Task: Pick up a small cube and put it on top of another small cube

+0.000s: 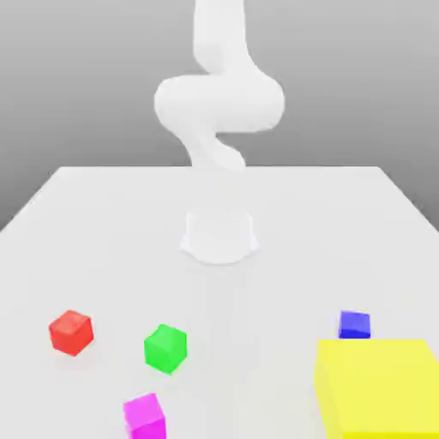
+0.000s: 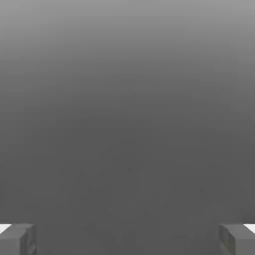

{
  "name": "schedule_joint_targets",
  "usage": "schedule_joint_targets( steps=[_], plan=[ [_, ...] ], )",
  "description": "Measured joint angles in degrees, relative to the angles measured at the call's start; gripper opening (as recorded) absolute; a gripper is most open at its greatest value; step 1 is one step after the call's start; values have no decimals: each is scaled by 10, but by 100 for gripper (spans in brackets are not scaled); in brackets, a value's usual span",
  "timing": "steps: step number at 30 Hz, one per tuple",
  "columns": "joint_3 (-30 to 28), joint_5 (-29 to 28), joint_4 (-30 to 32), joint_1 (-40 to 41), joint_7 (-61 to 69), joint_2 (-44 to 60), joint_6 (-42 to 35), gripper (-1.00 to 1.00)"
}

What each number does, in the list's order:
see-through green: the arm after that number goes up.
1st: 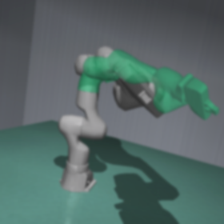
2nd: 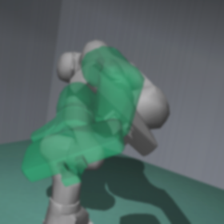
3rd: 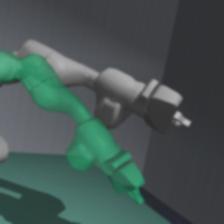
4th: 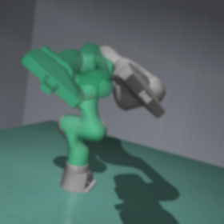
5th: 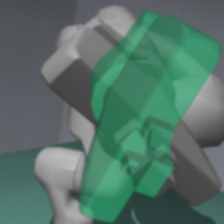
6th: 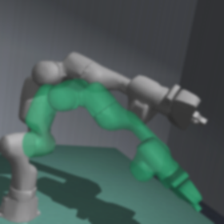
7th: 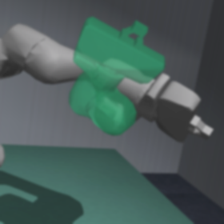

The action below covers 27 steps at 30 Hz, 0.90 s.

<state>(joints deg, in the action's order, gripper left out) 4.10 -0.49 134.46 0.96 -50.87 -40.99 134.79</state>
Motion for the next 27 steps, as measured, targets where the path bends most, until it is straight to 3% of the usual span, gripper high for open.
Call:
schedule_joint_targets(
  steps=[10,18,22,27],
  plan=[
    [165,-43,113,21,-235,214,130,0],
    [251,-89,202,-12,-426,382,231,0],
    [262,-92,238,-46,-497,456,280,0],
    [201,-181,226,-91,-573,521,324,0]
  ],
)
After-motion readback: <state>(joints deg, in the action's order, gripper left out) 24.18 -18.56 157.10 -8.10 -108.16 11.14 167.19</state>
